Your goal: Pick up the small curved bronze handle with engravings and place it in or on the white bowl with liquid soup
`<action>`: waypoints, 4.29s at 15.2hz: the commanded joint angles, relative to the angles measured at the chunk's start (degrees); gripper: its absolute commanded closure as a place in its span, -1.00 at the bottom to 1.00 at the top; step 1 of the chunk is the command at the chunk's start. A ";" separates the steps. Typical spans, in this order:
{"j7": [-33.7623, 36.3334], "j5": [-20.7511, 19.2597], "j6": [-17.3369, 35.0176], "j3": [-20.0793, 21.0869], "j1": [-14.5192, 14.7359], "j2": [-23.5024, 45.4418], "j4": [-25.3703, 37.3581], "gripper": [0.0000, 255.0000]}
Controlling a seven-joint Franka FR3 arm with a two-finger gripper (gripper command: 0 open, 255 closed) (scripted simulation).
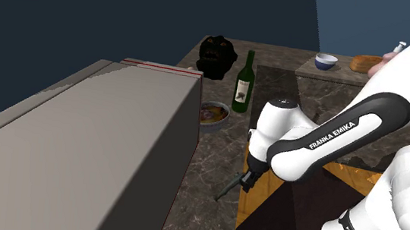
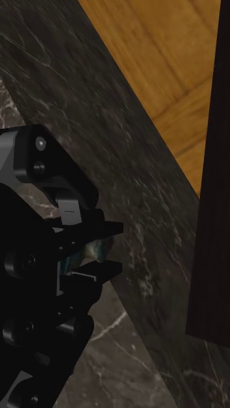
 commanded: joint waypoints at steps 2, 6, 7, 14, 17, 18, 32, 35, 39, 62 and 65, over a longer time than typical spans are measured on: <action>0.76 -0.78 -3.07 0.01 -0.29 -2.92 0.16 1.00; 1.73 -1.82 -7.90 -0.09 -0.69 -7.31 0.62 1.00; 1.95 -2.05 -9.10 -0.13 -0.78 -8.35 0.78 1.00; 3.23 -3.55 -17.24 -0.59 -1.31 -14.86 2.45 1.00; 3.70 -4.12 -20.57 -0.84 -1.51 -17.23 3.43 1.00; 3.84 -4.31 -21.66 -0.94 -1.57 -17.97 3.79 1.00; 5.49 -6.49 -34.93 -2.29 -2.29 -25.22 9.89 1.00; 2.60 -8.62 -33.26 -4.33 -4.80 -19.00 14.03 1.00; -0.68 -10.95 -31.92 -6.76 -7.41 -10.87 20.37 1.00; -11.75 -14.45 -33.28 -13.67 -14.12 25.65 56.93 1.00; -12.00 -14.30 -31.25 -13.63 -14.12 26.71 55.95 1.00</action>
